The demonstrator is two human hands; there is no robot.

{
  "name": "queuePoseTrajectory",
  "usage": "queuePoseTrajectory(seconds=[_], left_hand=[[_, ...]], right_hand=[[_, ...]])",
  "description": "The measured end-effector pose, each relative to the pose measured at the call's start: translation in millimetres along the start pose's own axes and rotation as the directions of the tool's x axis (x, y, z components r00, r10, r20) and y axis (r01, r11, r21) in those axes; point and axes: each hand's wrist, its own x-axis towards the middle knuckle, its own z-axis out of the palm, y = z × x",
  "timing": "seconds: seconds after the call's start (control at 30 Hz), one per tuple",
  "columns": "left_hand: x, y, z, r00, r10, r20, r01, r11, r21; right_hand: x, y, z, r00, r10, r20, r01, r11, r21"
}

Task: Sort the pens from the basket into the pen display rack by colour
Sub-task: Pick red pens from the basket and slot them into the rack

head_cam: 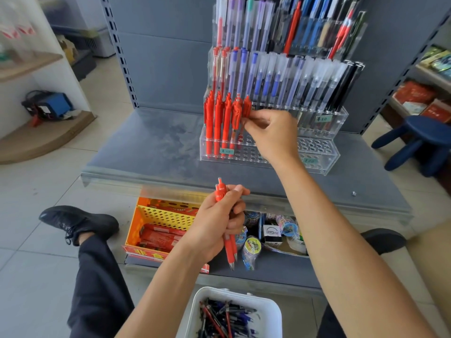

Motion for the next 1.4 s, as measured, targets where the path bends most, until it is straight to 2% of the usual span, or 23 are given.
queuePoseTrajectory(seconds=[0.17,0.23,0.3,0.37,0.4,0.57,0.67,0.83,0.97,1.07,1.13,1.23,1.3,1.4], left_hand=[[-7.0,2.1,2.7,1.0,0.009,-0.01,-0.009,1.0,0.016],[-12.3,2.7,5.3,1.0,0.016,-0.015,-0.015,0.998,0.053],[-18.3,3.2,7.6,1.0,0.019,-0.006,-0.018,0.995,0.103],[-25.3,4.5,10.3,1.0,0.011,0.023,-0.014,0.992,0.128],[-29.0,5.2,11.7,0.999,0.005,0.042,-0.01,0.99,0.137],[-44.9,6.7,22.8,0.996,-0.018,0.089,0.003,0.987,0.16],[-49.4,8.1,28.3,0.996,-0.02,0.089,0.005,0.987,0.163],[-54.3,7.7,34.1,0.993,-0.047,0.106,0.028,0.985,0.173],[-54.0,8.9,35.6,0.995,-0.042,0.094,0.027,0.987,0.161],[-51.5,9.9,35.4,0.995,-0.033,0.097,0.019,0.99,0.138],[-48.8,10.3,34.4,0.996,-0.024,0.083,0.013,0.99,0.138],[-43.0,10.2,31.6,0.999,-0.012,0.034,0.009,0.994,0.105],[-38.9,10.5,29.4,1.0,0.0,-0.011,0.001,0.996,0.094],[-32.5,10.1,23.1,0.998,0.014,-0.061,-0.007,0.993,0.116]], right_hand=[[-31.2,-17.6,-16.6,1.0,0.011,0.029,-0.012,1.0,0.009],[-54.7,-26.2,-25.2,0.979,-0.031,0.2,0.016,0.997,0.075],[-74.4,-30.3,-34.5,0.893,-0.021,0.45,-0.005,0.998,0.058],[-88.9,-30.5,-42.9,0.792,0.017,0.611,-0.039,0.999,0.022],[-94.0,-30.6,-47.0,0.77,0.013,0.638,-0.048,0.998,0.038],[-106.3,-28.4,-64.4,0.763,-0.065,0.643,-0.04,0.988,0.147],[-109.1,-28.6,-69.0,0.798,-0.025,0.602,-0.097,0.981,0.169],[-102.7,-35.6,-76.8,0.901,0.019,0.434,-0.193,0.912,0.361],[-105.7,-37.1,-78.2,0.846,0.015,0.534,-0.227,0.915,0.334],[-106.3,-35.6,-73.4,0.852,0.03,0.523,-0.229,0.919,0.32],[-103.1,-37.0,-70.4,0.89,0.042,0.455,-0.244,0.886,0.395],[-90.8,-41.1,-66.3,0.96,0.067,0.273,-0.204,0.834,0.512],[-78.1,-43.2,-64.1,0.99,0.062,0.125,-0.119,0.849,0.515],[-55.6,-43.8,-59.9,0.999,-0.006,-0.046,0.025,0.895,0.445]])
